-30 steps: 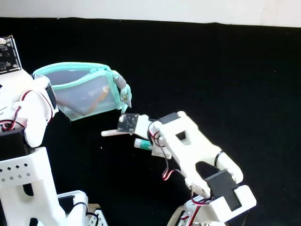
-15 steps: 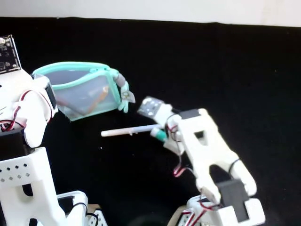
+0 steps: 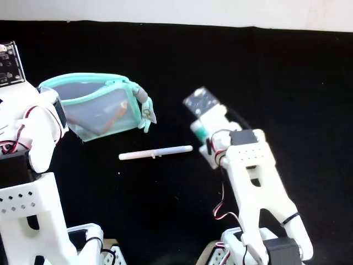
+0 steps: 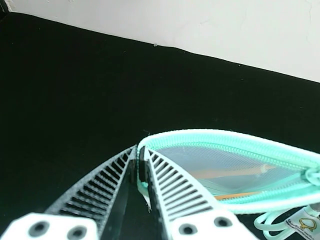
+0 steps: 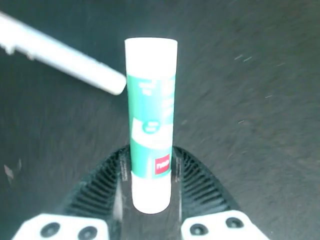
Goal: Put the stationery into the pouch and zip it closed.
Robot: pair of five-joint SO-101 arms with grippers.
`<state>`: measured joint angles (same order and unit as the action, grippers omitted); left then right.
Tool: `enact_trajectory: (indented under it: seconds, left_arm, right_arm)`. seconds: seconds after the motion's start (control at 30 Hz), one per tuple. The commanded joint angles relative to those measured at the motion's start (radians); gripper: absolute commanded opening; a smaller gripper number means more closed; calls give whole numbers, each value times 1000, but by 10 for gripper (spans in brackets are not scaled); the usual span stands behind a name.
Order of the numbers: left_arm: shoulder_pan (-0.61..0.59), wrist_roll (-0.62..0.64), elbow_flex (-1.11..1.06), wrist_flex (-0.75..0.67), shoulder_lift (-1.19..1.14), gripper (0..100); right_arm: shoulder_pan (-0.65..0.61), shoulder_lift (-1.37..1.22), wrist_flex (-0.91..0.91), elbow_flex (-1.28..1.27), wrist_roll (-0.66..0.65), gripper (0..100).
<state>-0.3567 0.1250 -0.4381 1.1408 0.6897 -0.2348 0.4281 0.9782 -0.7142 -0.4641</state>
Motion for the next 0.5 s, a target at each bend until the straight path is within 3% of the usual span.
enact_trajectory:
  seconds: [0.0,0.23,0.47]
  left_arm:
    - [13,-5,-15,18,-65,6]
    - [13,-5,-15,20,-65,6]
    - [13,-5,-15,20,-65,6]
  right_arm:
    - [8,45,2,134,109,8]
    - [-18,51,2,360,275,8]
    - [-140,51,1,533,353,8]
